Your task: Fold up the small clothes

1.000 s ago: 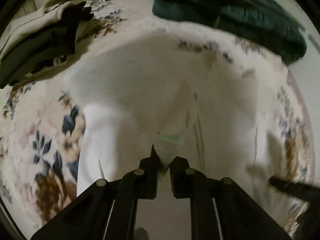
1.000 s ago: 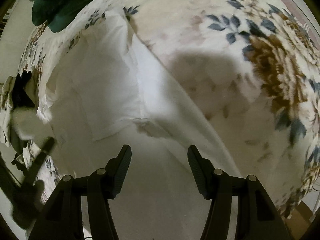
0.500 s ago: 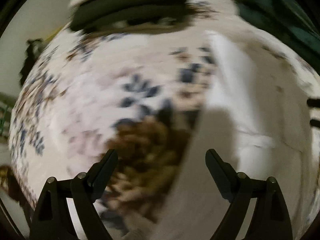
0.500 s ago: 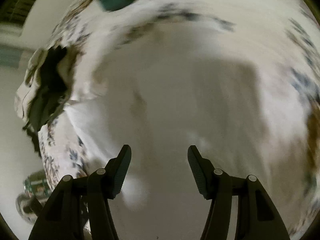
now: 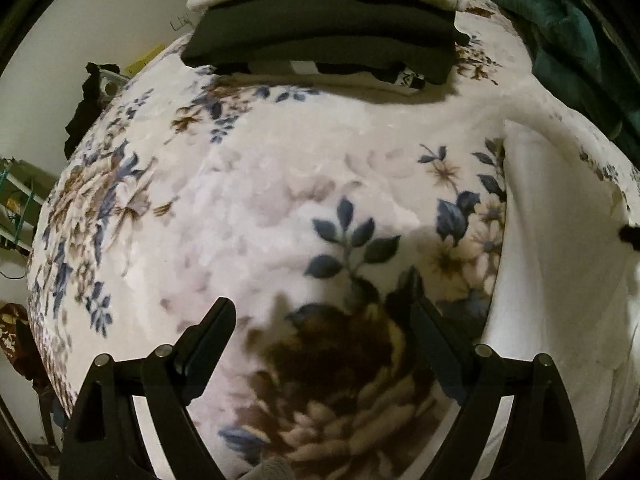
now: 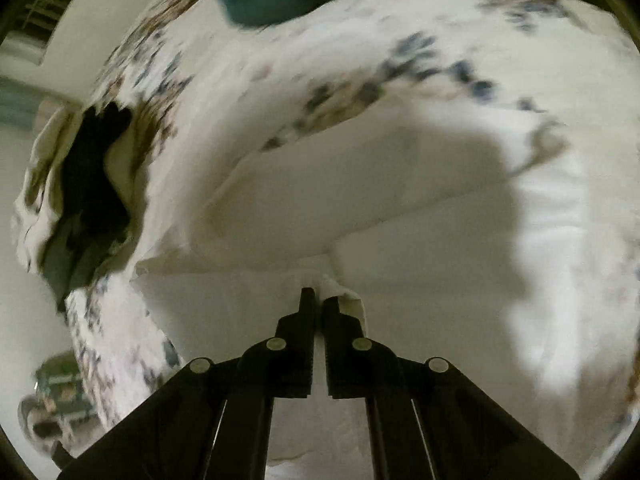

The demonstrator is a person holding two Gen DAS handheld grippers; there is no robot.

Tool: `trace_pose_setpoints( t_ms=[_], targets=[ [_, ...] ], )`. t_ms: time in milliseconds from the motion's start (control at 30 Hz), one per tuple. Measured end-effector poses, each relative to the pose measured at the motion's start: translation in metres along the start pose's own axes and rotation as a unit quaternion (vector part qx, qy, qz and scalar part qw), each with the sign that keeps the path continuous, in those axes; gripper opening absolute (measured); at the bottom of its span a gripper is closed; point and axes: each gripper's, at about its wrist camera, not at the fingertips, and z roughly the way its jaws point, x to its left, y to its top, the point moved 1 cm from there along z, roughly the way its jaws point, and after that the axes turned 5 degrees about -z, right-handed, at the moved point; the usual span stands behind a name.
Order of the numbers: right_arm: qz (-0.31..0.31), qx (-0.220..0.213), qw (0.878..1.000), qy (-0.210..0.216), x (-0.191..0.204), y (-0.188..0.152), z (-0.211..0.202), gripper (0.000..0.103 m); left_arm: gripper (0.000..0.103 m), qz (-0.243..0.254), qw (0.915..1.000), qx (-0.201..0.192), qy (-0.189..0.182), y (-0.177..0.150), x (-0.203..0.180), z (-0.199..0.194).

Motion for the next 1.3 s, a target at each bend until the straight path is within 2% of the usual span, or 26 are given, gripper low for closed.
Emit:
trace_pose_setpoints(
  t_ms=[33, 100, 133, 167, 300, 400, 467, 533, 633, 733, 800, 933, 1067, 1167, 1233, 1300],
  targets=[
    [-0.011, 0.018, 1.000, -0.014, 0.000, 0.000, 0.003, 0.005, 0.089, -0.001, 1.0000, 0.003, -0.003, 0.001, -0.002, 0.002],
    [-0.022, 0.038, 0.998, -0.045, 0.000, 0.000, 0.006, 0.019, 0.089, -0.002, 0.9999, 0.009, -0.008, 0.001, -0.008, 0.005],
    [-0.026, 0.039, 0.997, -0.054, 0.002, 0.001, 0.005, 0.037, 0.089, -0.001, 0.9999, 0.011, -0.011, 0.002, -0.012, 0.006],
    [-0.028, 0.032, 0.998, -0.055, 0.003, 0.002, 0.000, 0.048, 0.089, 0.001, 0.9998, 0.011, -0.014, 0.002, -0.014, 0.006],
    [-0.061, 0.009, 0.998, 0.013, 0.035, 0.012, -0.017, 0.052, 0.089, 0.016, 0.9998, 0.009, -0.008, 0.000, -0.023, 0.010],
    [-0.112, 0.035, 0.991, 0.068, 0.072, 0.017, -0.009, 0.054, 0.089, 0.020, 0.9996, 0.016, -0.009, -0.001, -0.024, 0.016],
    [-0.099, 0.058, 0.990, 0.078, 0.078, 0.015, -0.007, 0.054, 0.089, 0.022, 0.9996, 0.015, -0.009, -0.002, -0.022, 0.015],
    [-0.079, 0.069, 0.991, 0.084, 0.065, 0.009, -0.015, 0.054, 0.089, 0.020, 0.9996, 0.017, -0.012, -0.003, -0.017, 0.011],
    [-0.035, 0.072, 0.994, 0.077, 0.021, -0.008, -0.047, 0.056, 0.089, 0.011, 0.9994, 0.016, -0.028, -0.005, -0.010, -0.004],
    [0.002, 0.075, 0.995, 0.059, -0.029, -0.033, -0.084, 0.064, 0.089, 0.010, 0.9993, 0.004, -0.037, -0.012, -0.007, -0.032],
    [0.022, 0.078, 0.996, 0.044, -0.074, -0.054, -0.113, 0.064, 0.089, 0.008, 0.9991, -0.006, -0.041, -0.020, -0.009, -0.053],
    [0.039, 0.095, 0.994, 0.032, -0.161, -0.090, -0.153, 0.064, 0.089, 0.006, 0.9990, -0.006, -0.043, -0.052, -0.024, -0.090],
    [0.026, 0.112, 0.993, 0.029, -0.244, -0.106, -0.169, 0.064, 0.089, 0.012, 0.9985, 0.028, -0.045, -0.112, -0.062, -0.119],
    [0.015, 0.132, 0.991, 0.024, -0.308, -0.105, -0.171, 0.064, 0.089, 0.026, 0.9968, 0.067, -0.034, -0.176, -0.109, -0.143],
    [0.001, 0.144, 0.989, 0.021, -0.332, -0.103, -0.170, 0.064, 0.089, 0.025, 0.9938, 0.098, -0.046, -0.218, -0.142, -0.155],
    [-0.010, 0.151, 0.988, 0.023, -0.361, -0.102, -0.170, 0.064, 0.089, 0.022, 0.9872, 0.143, -0.067, -0.265, -0.186, -0.160]
  ],
)
